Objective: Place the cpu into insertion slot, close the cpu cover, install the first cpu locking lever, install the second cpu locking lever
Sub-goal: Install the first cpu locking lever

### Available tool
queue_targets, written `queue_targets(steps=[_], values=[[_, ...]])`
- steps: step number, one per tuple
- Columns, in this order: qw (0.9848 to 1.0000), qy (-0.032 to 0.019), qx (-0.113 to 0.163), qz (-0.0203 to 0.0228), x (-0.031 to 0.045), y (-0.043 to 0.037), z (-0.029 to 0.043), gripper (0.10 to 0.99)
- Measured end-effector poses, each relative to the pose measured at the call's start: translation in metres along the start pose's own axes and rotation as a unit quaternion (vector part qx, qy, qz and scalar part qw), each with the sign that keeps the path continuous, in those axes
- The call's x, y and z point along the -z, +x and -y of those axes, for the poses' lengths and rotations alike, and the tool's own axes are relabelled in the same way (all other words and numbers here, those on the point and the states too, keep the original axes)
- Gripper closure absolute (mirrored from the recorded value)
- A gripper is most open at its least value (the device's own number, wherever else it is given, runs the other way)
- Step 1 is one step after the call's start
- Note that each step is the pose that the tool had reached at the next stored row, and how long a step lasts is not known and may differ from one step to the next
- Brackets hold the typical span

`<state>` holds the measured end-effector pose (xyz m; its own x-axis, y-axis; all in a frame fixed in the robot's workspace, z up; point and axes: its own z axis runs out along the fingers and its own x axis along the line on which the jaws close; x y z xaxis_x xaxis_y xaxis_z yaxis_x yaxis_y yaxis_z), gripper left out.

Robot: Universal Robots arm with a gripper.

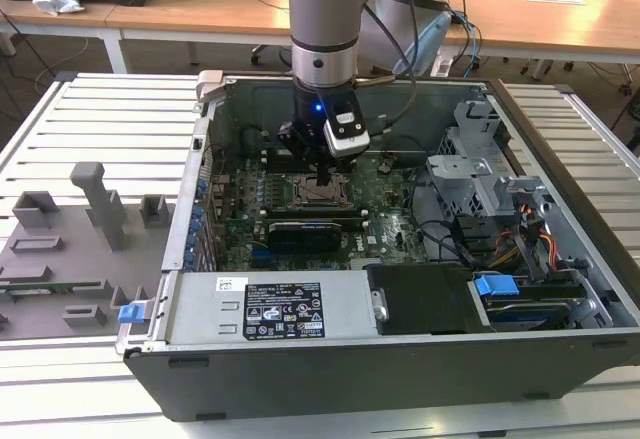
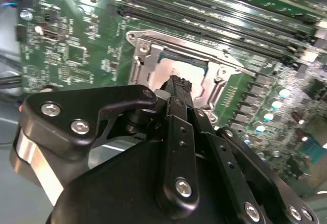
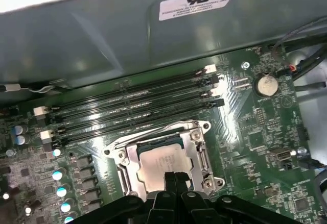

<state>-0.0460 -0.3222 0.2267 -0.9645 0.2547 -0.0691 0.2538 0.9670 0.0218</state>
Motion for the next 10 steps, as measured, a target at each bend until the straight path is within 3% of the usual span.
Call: queue_targets(steps=[2,5,10], values=[[1.0000,-0.0001,0.002,-0.0003,-0.0001,0.0000,0.0000,0.980],[0.9996,-0.0010,0.029,-0.0006,-0.0007,0.0000,-0.0001,0.980],[0.9968,0.0035,0.080,-0.0001,-0.0022,0.0001,0.0000,0.980]])
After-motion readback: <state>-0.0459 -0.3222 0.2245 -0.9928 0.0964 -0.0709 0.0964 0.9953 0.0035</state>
